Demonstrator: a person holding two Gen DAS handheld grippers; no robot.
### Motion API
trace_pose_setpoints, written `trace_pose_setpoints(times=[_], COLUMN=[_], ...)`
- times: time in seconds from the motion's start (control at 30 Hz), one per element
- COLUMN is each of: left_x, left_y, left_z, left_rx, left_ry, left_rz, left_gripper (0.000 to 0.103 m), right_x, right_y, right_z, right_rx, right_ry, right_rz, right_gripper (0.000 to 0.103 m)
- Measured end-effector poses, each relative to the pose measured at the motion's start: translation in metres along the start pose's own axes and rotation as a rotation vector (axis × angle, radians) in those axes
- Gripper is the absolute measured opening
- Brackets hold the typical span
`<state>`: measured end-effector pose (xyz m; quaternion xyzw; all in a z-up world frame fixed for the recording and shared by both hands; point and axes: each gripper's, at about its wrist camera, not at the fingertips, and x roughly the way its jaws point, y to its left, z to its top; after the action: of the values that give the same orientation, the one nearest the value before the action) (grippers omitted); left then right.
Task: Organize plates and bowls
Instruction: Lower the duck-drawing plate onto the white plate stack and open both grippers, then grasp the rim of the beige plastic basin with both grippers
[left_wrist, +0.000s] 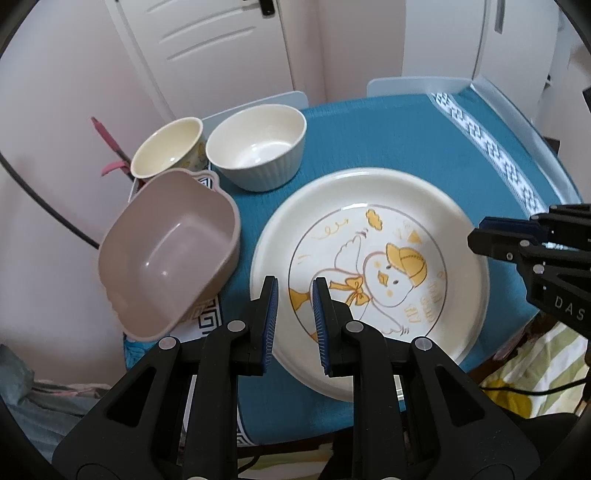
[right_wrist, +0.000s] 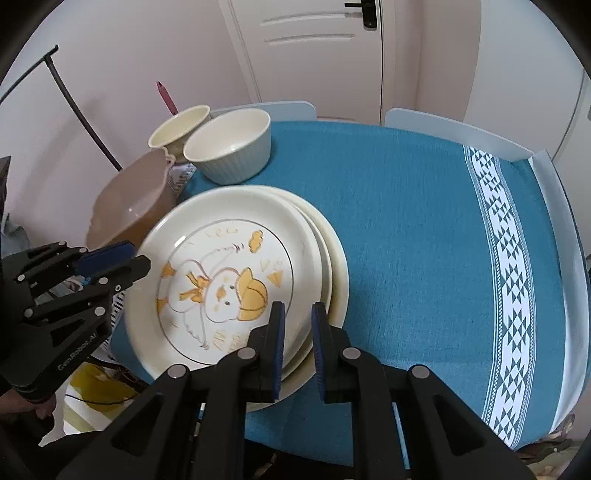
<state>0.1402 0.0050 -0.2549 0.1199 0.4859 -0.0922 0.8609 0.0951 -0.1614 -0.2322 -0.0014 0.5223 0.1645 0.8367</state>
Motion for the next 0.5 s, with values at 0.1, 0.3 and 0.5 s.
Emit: trace_pose_setpoints(times=[0.1,0.3,0.5], left_x=[-0.009,-0.029,-0.04], left_y=[0.004,0.015,0.043], left_z=[0.007,0.019,0.02], left_rx=[-0.042,-0.166,-0.324], left_ry=[-0.01,-0.046,-0.022], left_rz=[-0.009,0.047,0.068], left_gripper=[0.017,0.103,0.103], right_x=[-0.011,-0.024,-0.031], right_y=[0.001,-0.012,-0.014], right_z=[0.007,0.027,0.051], right_rx=[-0.002,0.003,-0.082], right_ry=[-0.012,-0.039,-0.058], right_rz=[0.026,0.099,0.164], right_gripper=[0.013,0.043,0.103])
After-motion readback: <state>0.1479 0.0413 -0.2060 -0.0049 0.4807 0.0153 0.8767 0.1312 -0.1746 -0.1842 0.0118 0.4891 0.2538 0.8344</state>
